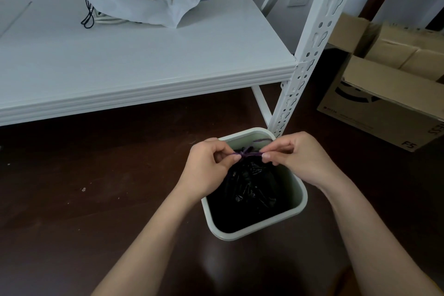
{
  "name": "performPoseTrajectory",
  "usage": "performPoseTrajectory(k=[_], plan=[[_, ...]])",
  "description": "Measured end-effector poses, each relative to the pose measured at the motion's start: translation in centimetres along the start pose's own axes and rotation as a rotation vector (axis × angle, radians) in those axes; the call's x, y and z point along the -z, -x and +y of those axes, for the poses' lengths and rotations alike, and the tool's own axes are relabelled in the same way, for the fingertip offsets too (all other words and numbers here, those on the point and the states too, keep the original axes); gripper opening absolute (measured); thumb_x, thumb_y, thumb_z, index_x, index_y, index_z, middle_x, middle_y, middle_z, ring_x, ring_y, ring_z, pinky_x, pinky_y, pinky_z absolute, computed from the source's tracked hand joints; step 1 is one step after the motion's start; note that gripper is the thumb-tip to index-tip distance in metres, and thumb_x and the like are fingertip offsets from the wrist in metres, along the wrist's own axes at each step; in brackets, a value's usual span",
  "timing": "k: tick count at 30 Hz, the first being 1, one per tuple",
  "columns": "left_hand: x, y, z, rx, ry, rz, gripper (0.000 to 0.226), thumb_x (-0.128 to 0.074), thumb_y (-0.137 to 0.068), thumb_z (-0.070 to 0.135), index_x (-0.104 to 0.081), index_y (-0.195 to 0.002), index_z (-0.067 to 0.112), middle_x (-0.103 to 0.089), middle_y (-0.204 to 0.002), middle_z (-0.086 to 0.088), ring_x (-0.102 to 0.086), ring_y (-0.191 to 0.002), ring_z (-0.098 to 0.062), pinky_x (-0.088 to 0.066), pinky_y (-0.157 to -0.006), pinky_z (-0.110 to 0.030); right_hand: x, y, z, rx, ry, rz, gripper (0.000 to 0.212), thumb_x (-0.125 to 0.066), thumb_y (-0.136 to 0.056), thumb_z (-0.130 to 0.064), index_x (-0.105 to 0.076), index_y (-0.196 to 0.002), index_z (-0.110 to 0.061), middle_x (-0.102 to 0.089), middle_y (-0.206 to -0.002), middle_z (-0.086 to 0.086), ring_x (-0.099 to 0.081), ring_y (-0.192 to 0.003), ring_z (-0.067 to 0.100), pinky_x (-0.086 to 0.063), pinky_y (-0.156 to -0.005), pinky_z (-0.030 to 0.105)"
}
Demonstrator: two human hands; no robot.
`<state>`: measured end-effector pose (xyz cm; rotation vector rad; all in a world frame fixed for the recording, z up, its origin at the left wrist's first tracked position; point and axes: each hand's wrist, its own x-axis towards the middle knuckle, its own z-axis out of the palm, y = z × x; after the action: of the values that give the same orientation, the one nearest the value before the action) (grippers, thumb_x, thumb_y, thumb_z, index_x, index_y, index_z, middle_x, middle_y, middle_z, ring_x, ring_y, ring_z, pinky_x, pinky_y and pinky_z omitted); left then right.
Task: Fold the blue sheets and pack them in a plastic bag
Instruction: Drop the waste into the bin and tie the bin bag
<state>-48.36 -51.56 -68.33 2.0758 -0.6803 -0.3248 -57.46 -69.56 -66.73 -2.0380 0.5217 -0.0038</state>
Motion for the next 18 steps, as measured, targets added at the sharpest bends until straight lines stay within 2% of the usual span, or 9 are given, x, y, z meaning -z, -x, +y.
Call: performPoseTrajectory(k=[4,6,9,11,14,18], plan=[[0.5,0.1,-0.2,-0.010,-0.066,-0.063,0.031,-0.074,-0.081,0.013,-0.056,-0.056,0.021,-0.051,-0.065,0.006,-0.045,-0.057,0.000,-0.035,-0.054,-0.008,0.3,-0.4,0.5,0.063,0.085,0.194,0.009,-0.071,-0.084,-0.015,-0.075,-0.084,-0.023,-0.072,-0.072,-0.010,-0.066,-0.071,-0.004,-0.045,-0.065,0.006],[0.7,0.1,-0.2,-0.019,-0.100,-0.106,0.034,-0.074,-0.081,0.012,-0.053,-0.055,0.020,-0.050,-0.064,0.007,-0.044,-0.056,-0.002,-0.036,-0.055,-0.008,0.2,-0.6,0.7,0.066,0.127,0.254,0.011,-0.071,-0.084,-0.016,-0.074,-0.082,-0.027,-0.071,-0.072,-0.013,-0.064,-0.073,-0.004,-0.043,-0.067,0.007],[1.2,0.1,-0.5,-0.010,-0.143,-0.162,0.030,-0.074,-0.081,0.013,-0.055,-0.057,0.014,-0.052,-0.063,0.003,-0.042,-0.056,-0.005,-0.036,-0.054,-0.012,-0.2,-1.1,1.5,0.018,0.235,0.349,0.012,-0.071,-0.085,-0.021,-0.073,-0.080,-0.032,-0.066,-0.072,-0.018,-0.061,-0.077,0.002,-0.051,-0.075,0.028],[1.4,0.2,-0.7,0.005,-0.148,-0.203,0.029,-0.074,-0.081,0.014,-0.057,-0.057,0.013,-0.053,-0.062,0.002,-0.043,-0.055,-0.005,-0.035,-0.053,-0.012,-0.6,-1.5,2.1,0.011,0.338,0.407,0.010,-0.070,-0.086,-0.024,-0.073,-0.081,-0.033,-0.065,-0.071,-0.020,-0.055,-0.081,0.006,-0.046,-0.083,0.035],[1.4,0.4,-0.6,0.021,-0.149,-0.274,0.032,-0.073,-0.081,0.013,-0.055,-0.055,0.017,-0.049,-0.061,0.008,-0.043,-0.054,-0.003,-0.035,-0.053,-0.012,-1.0,-2.1,2.9,0.021,0.446,0.460,0.010,-0.069,-0.086,-0.027,-0.073,-0.081,-0.035,-0.062,-0.071,-0.021,-0.043,-0.084,0.005,-0.029,-0.081,0.028],[1.5,0.5,-0.4,0.067,-0.078,-0.401,0.029,-0.073,-0.081,0.014,-0.057,-0.058,0.016,-0.048,-0.061,0.011,-0.042,-0.058,-0.005,-0.037,-0.057,-0.017,-2.0,-2.9,3.8,-0.008,0.480,0.418,0.012,-0.071,-0.084,-0.026,-0.073,-0.077,-0.036,-0.060,-0.071,-0.021,-0.046,-0.092,0.006,-0.027,-0.085,0.028]])
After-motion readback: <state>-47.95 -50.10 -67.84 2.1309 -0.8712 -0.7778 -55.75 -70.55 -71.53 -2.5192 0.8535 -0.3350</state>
